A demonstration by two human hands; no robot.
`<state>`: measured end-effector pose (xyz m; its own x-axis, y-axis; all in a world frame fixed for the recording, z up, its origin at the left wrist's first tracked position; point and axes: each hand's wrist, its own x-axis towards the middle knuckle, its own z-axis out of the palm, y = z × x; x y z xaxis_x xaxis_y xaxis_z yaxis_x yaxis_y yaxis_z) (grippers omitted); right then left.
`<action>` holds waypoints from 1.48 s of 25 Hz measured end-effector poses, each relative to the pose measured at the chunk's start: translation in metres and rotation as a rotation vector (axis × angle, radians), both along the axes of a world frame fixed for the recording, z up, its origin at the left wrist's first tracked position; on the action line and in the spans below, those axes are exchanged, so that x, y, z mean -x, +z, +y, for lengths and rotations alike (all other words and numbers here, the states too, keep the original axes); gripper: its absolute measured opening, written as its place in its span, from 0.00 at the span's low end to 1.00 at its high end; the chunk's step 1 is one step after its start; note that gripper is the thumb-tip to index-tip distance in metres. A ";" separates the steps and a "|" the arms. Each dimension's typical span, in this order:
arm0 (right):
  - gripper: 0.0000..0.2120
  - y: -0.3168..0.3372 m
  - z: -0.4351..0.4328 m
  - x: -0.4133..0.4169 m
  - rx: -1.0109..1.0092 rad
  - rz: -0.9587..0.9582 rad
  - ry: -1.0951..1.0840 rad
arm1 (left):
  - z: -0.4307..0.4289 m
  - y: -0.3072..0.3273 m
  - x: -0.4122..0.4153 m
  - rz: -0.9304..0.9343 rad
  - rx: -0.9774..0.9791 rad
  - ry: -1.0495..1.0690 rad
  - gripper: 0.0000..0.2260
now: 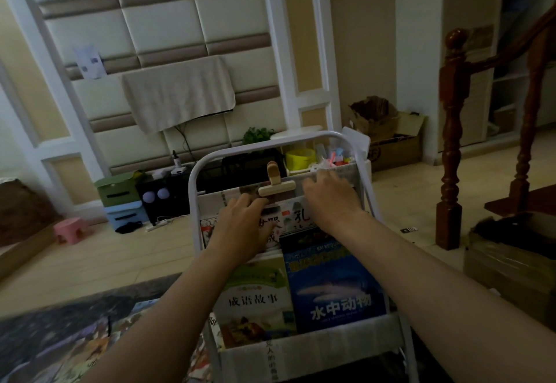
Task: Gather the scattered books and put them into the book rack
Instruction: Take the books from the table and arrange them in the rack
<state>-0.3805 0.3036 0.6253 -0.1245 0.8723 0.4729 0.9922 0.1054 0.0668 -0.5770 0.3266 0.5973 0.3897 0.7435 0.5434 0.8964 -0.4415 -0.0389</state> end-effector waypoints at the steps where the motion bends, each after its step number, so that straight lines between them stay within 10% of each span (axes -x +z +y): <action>1: 0.18 0.003 -0.002 0.004 -0.019 0.027 0.014 | -0.004 0.003 0.005 -0.012 0.005 0.003 0.22; 19: 0.09 0.007 -0.087 0.254 0.136 0.223 0.432 | -0.125 0.009 0.219 -0.180 0.070 0.249 0.18; 25: 0.05 -0.059 -0.107 0.342 0.378 0.203 0.445 | -0.178 -0.059 0.318 -0.187 0.293 0.449 0.17; 30: 0.25 -0.138 -0.113 0.387 0.666 0.123 0.415 | -0.203 -0.139 0.360 -0.243 0.470 0.549 0.19; 37: 0.18 -0.206 -0.113 0.436 0.893 0.066 0.435 | -0.201 -0.224 0.371 -0.348 0.516 0.717 0.23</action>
<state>-0.8168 0.1904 0.4188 -0.5154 0.7960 -0.3173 0.8539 0.4459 -0.2683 -0.9477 0.1259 0.3730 -0.3752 0.9235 0.0803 0.8849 0.3310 0.3278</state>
